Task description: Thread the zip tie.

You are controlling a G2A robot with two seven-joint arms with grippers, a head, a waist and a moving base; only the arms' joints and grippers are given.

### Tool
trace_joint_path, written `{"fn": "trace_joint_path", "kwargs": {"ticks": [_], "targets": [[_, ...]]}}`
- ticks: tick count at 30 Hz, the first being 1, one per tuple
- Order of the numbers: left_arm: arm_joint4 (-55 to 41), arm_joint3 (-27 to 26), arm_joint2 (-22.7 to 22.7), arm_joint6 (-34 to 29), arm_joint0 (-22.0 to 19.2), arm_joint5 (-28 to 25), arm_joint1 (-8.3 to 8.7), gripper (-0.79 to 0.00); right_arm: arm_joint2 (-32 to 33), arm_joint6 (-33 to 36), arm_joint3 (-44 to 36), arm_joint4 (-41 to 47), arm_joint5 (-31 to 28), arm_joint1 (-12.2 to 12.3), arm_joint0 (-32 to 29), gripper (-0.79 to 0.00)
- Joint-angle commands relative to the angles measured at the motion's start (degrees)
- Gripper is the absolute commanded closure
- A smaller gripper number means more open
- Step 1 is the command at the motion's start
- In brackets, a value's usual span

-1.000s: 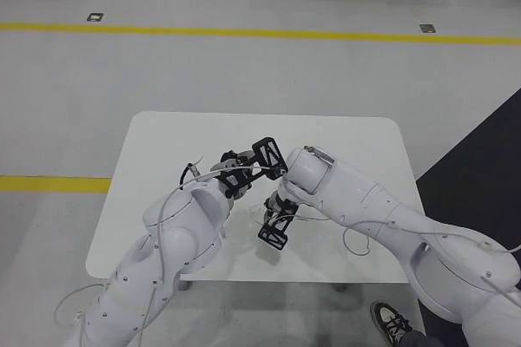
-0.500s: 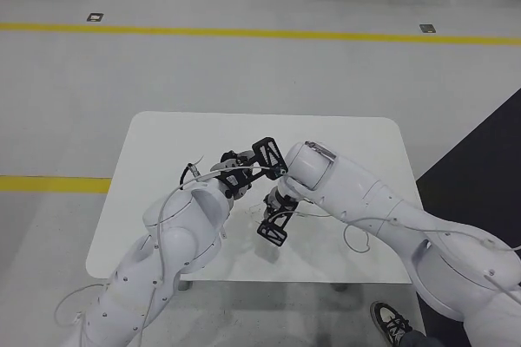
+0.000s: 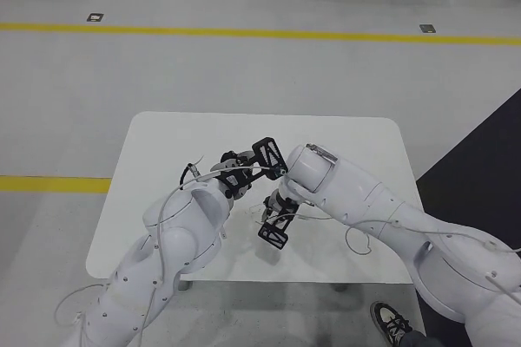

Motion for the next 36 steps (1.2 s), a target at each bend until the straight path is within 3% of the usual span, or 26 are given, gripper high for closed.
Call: {"fn": "trace_joint_path", "kwargs": {"ticks": [1, 21, 23, 25, 36], "targets": [[0.0, 0.0, 0.0, 0.0, 0.0, 0.0, 0.0, 0.0, 0.0, 0.0, 0.8, 0.2, 0.0, -0.3, 0.1, -0.222], [0.0, 0.0, 0.0, 0.0, 0.0, 0.0, 0.0, 0.0, 0.0, 0.0, 10.9, -0.2, 0.0, -4.7, -0.2, -0.154], [0.0, 0.0, 0.0, 0.0, 0.0, 0.0, 0.0, 0.0, 0.0, 0.0, 11.9, -0.4, 0.0, -5.3, -0.1, -0.114], [0.0, 0.0, 0.0, 0.0, 0.0, 0.0, 0.0, 0.0, 0.0, 0.0, 12.9, -0.2, 0.0, -5.8, 0.0, 0.0], [0.0, 0.0, 0.0, 0.0, 0.0, 0.0, 0.0, 0.0, 0.0, 0.0, 12.6, 1.6, 0.0, -7.4, 1.8, 0.0]]}}
